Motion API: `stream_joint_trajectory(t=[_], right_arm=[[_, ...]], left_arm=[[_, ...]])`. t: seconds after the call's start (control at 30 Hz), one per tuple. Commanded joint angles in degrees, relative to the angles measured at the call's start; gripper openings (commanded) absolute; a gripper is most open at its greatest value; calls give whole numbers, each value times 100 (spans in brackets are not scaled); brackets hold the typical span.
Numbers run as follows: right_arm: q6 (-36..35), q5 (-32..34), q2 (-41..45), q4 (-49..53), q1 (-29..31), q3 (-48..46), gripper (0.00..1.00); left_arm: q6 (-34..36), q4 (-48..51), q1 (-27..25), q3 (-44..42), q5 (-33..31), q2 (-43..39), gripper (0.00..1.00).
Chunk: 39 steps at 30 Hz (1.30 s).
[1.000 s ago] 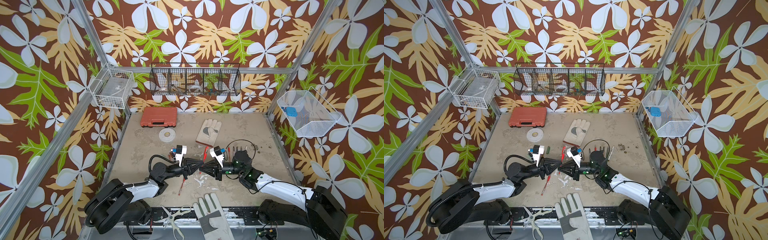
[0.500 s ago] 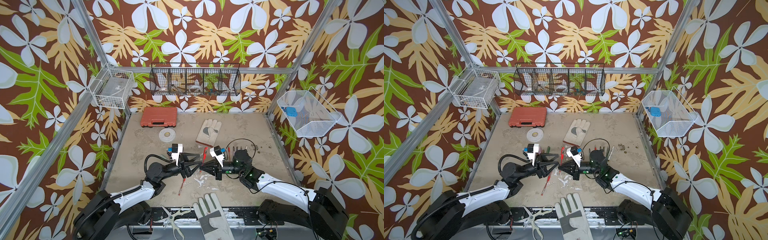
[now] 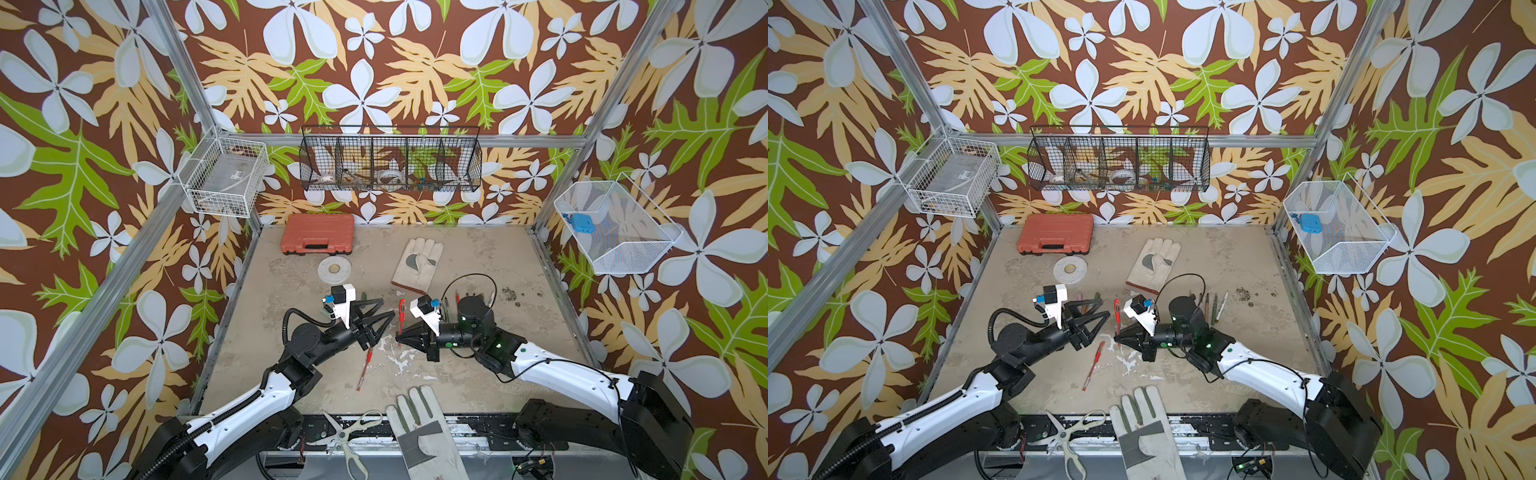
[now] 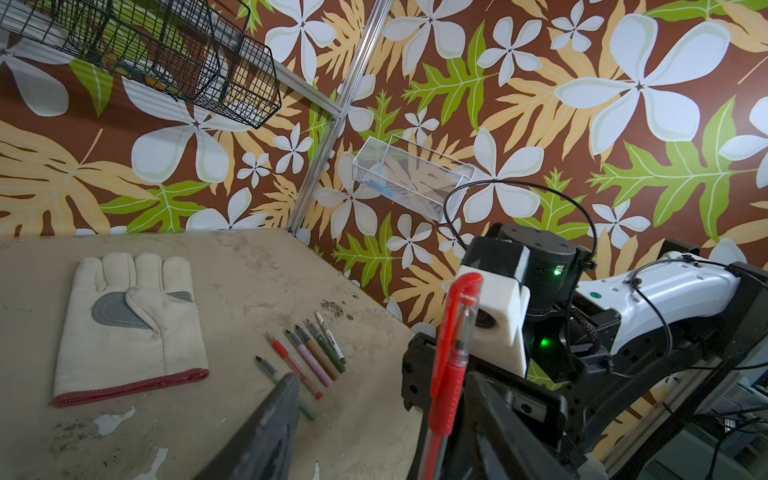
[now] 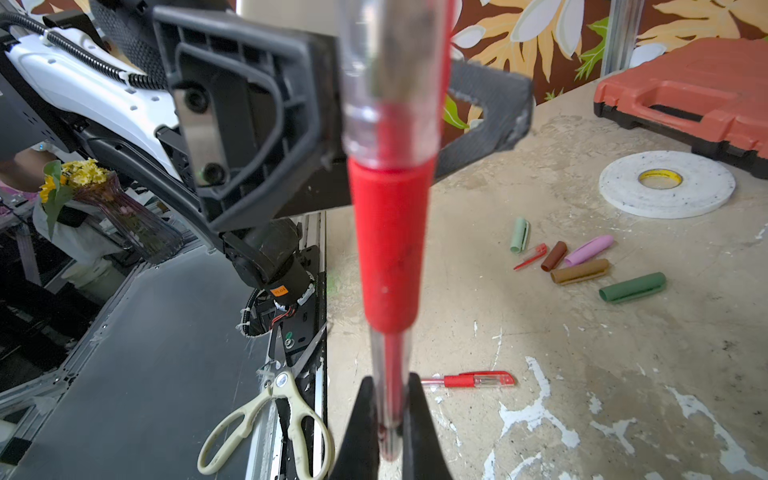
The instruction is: Open the pen caps
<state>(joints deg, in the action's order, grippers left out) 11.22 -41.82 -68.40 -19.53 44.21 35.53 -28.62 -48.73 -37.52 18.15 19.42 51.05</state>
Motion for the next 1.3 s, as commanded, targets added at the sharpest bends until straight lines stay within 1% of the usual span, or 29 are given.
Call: stream_joint_trajectory(t=[0.0,0.23,0.37,0.47,0.57,0.67,0.83,0.9,0.93,0.97,1.07,1.1,1.2,1.27], right_arm=[[-246,143,-120,290,52,114,0],[-384,378,-435,550,249,314,0],[-459,402,-525,623,356,386,0],[-484,396,-550,630,402,396,0],[-490,403,-569,634,405,415,0],[-490,405,-599,635,405,416,0],[-516,421,-628,687,405,440,0],[-533,437,-622,716,405,448,0],[-542,444,-593,715,409,439,1],[-549,462,-578,705,405,429,4],[-566,500,-488,696,405,391,24],[-561,527,-440,688,405,376,29],[-561,707,-240,634,405,300,38],[-513,778,-57,471,405,182,39]], left_arm=[[85,-94,15,-9,-21,2,63],[44,-233,13,-4,186,106,58],[38,-239,10,34,213,211,52],[39,-251,12,24,222,222,44],[51,-235,13,7,175,170,32],[75,-233,16,-30,120,108,24],[107,-210,12,-38,104,72,6],[105,-208,15,-31,114,76,1],[106,-208,16,-24,123,81,0],[105,-207,10,-28,123,72,0],[116,-202,20,-37,81,71,0],[114,-213,16,-44,77,72,0],[87,-236,20,-61,97,83,0],[-9,-440,15,-147,97,122,0]])
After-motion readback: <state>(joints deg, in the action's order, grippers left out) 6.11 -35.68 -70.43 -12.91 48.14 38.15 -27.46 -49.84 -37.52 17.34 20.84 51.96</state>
